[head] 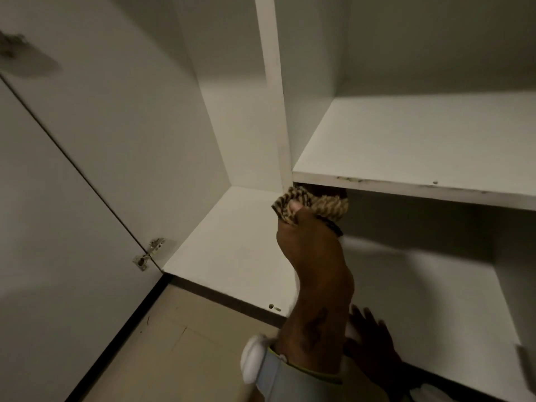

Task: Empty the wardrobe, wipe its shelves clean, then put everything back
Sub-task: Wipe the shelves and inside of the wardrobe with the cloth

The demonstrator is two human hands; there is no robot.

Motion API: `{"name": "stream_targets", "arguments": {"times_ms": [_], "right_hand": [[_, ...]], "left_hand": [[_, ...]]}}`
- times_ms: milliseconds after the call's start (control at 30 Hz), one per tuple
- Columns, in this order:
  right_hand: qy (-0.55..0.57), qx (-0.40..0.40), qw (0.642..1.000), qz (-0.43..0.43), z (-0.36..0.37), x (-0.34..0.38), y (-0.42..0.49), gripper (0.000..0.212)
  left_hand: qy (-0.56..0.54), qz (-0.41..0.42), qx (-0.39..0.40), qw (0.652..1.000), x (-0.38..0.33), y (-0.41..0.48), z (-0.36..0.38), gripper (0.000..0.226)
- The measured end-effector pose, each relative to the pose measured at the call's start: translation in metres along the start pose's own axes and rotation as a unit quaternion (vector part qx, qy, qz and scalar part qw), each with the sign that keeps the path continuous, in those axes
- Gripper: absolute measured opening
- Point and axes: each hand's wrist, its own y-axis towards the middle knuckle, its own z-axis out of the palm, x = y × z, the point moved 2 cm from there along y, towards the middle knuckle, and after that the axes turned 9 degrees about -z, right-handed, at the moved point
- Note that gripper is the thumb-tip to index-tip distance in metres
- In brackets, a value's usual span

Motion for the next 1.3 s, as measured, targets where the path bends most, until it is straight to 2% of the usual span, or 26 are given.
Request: {"name": "stream_targets", "arguments": {"times_ms": [67,167,233,300,333,367,400,433,500,567,600,667,733,833,867,900,1000,1067,1133,1167,1233,1267,1300], "right_hand": [[0.018,0.007,1.0,0.015,0.002,0.004,-0.006,0.069],[0.015,0.008,1.0,0.005,0.004,0.003,-0.008,0.068],[0.008,-0.039,0.999,-0.005,0.004,0.01,-0.012,0.072],[-0.004,-0.077,0.997,-0.01,0.01,0.005,-0.008,0.081],[0.009,-0.034,0.999,-0.006,0.01,0.003,-0.008,0.09],[0.001,-0.021,1.0,-0.004,0.016,-0.001,-0.007,0.107],[-0.01,0.017,1.0,0.009,0.015,-0.001,-0.009,0.12],[-0.008,0.029,1.0,0.009,0.014,-0.002,-0.01,0.114],[0.014,0.019,1.0,0.017,0.004,0.0,-0.013,0.082],[0.074,-0.01,0.997,0.008,0.003,0.0,-0.015,0.075],[0.107,-0.021,0.994,0.006,0.004,-0.004,-0.018,0.072],[0.203,-0.045,0.978,0.004,0.001,-0.006,-0.023,0.06],[0.203,-0.03,0.978,0.025,-0.003,-0.006,-0.028,0.051],[0.199,-0.053,0.978,0.002,-0.006,-0.011,-0.028,0.041],[0.208,-0.058,0.976,-0.003,-0.006,-0.017,-0.03,0.04],[0.253,-0.07,0.965,0.011,-0.009,-0.02,-0.033,0.039],[0.421,-0.137,0.895,0.048,-0.014,-0.034,-0.045,0.025],[0.486,-0.172,0.856,0.05,-0.014,-0.036,-0.055,0.018],[0.514,-0.247,0.817,0.083,-0.008,-0.047,-0.067,0.02],[0.519,-0.295,0.795,0.105,-0.006,-0.052,-0.073,0.022],[0.529,-0.387,0.745,0.128,-0.006,-0.059,-0.083,0.025],[0.504,-0.425,0.739,0.139,-0.008,-0.061,-0.085,0.025],[0.454,-0.452,0.754,0.145,-0.013,-0.062,-0.083,0.024]], "left_hand": [[0.023,0.025,0.029,0.999,-0.007,0.003,0.009,0.023],[0.146,0.163,0.015,0.976,0.004,0.002,0.011,0.033],[0.268,0.299,0.016,0.916,0.038,0.011,-0.001,0.051],[0.391,0.391,0.003,0.833,0.086,0.028,-0.018,0.064],[0.442,0.422,0.002,0.792,0.111,0.041,-0.027,0.066],[0.483,0.436,0.021,0.759,0.132,0.052,-0.037,0.067],[0.516,0.435,0.041,0.737,0.152,0.063,-0.046,0.067],[0.549,0.413,0.064,0.724,0.169,0.073,-0.055,0.066],[0.613,0.358,0.114,0.695,0.2,0.09,-0.067,0.065],[0.658,0.299,0.134,0.678,0.22,0.099,-0.07,0.066],[0.663,0.267,0.148,0.683,0.23,0.099,-0.067,0.071],[0.637,0.195,0.182,0.723,0.232,0.091,-0.052,0.069],[0.6,0.145,0.225,0.754,0.215,0.081,-0.024,0.047],[0.548,0.145,0.284,0.773,0.177,0.08,0.02,0.035],[0.548,0.152,0.291,0.769,0.168,0.087,0.036,0.035],[0.569,0.157,0.295,0.752,0.163,0.096,0.051,0.035],[0.666,0.155,0.321,0.656,0.168,0.125,0.076,0.034],[0.7,0.148,0.336,0.612,0.187,0.134,0.071,0.034],[0.716,0.124,0.361,0.585,0.219,0.123,0.042,0.034],[0.719,0.096,0.379,0.574,0.236,0.116,0.021,0.038],[0.742,0.052,0.417,0.523,0.266,0.108,-0.019,0.067],[0.765,0.053,0.424,0.481,0.273,0.106,-0.032,0.081],[0.781,0.074,0.419,0.457,0.279,0.111,-0.039,0.088]]}}
